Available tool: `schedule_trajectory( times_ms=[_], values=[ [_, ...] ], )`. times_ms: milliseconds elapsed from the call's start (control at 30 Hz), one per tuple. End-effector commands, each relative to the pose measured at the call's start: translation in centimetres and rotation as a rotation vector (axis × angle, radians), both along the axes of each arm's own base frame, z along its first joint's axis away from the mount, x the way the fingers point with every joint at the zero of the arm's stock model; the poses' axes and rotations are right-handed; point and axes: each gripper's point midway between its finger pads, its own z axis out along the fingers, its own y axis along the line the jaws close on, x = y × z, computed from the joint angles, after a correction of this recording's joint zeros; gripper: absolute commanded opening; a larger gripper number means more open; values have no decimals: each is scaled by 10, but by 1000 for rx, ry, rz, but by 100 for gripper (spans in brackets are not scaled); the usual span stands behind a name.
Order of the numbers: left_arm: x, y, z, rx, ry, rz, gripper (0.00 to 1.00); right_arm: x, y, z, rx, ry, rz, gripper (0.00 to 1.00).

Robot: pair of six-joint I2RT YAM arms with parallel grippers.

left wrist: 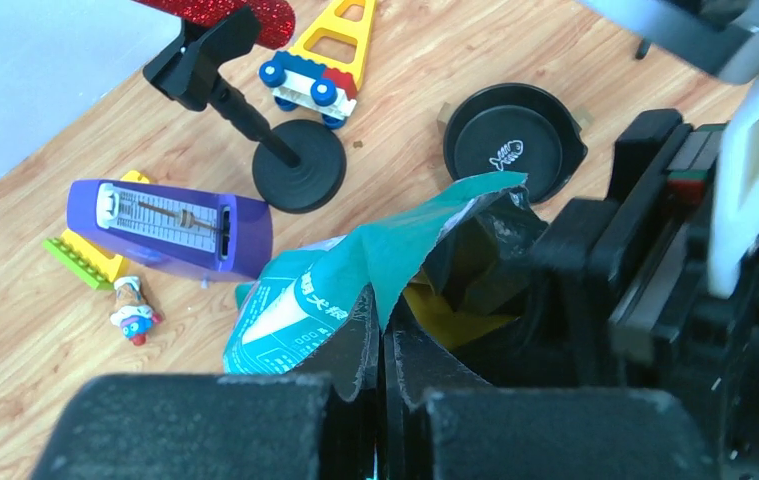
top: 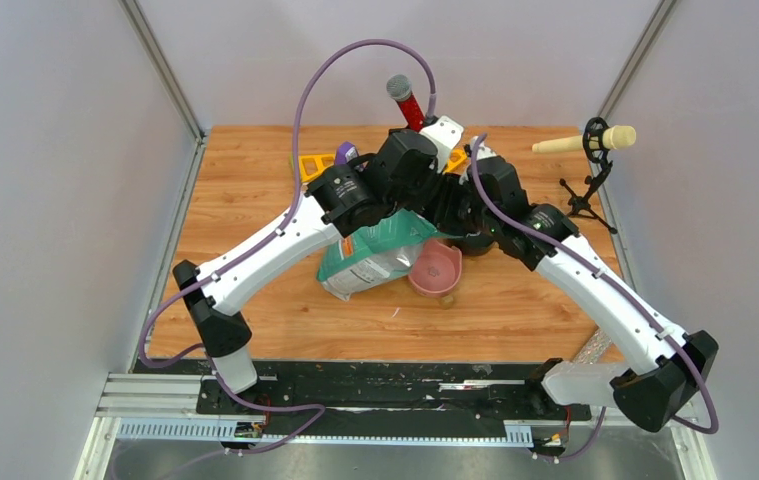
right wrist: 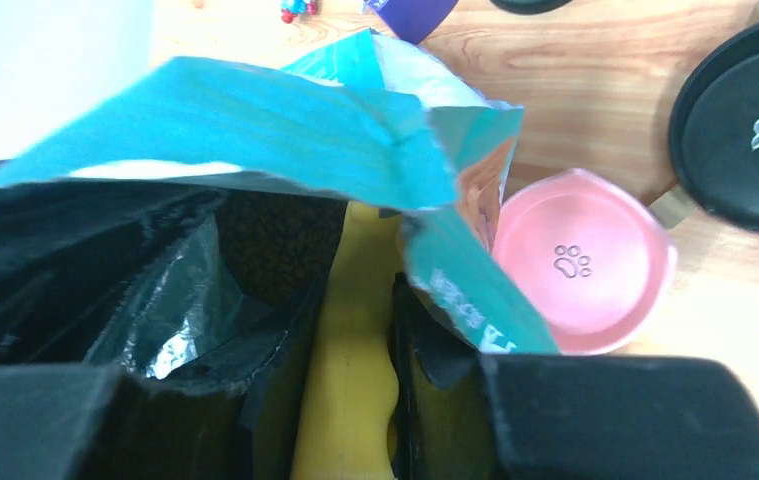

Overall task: Serve the pet food
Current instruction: Collect the pet food from the pet food bag.

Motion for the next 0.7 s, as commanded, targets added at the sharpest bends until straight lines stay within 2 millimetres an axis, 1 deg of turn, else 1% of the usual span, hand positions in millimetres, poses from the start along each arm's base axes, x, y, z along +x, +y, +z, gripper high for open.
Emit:
schedule_trajectory(
  times_ms=[0, 100, 267, 533, 667],
  values=[
    [1, -1, 95, -281, -175, 7, 0, -21, 29, 15, 276, 93, 57, 0],
    [1, 1, 97, -282, -180, 11, 0, -23, 33, 23, 380, 103, 49, 0],
    [0, 6, 99, -279, -185, 24, 0, -25, 30, 38, 514, 101, 18, 0],
    [1, 14, 101, -266, -204, 43, 0, -27, 12, 59, 613, 40, -46, 0],
    [2, 18, 102, -258, -215, 52, 0, -28, 3, 64, 630, 13, -72, 0]
  ],
)
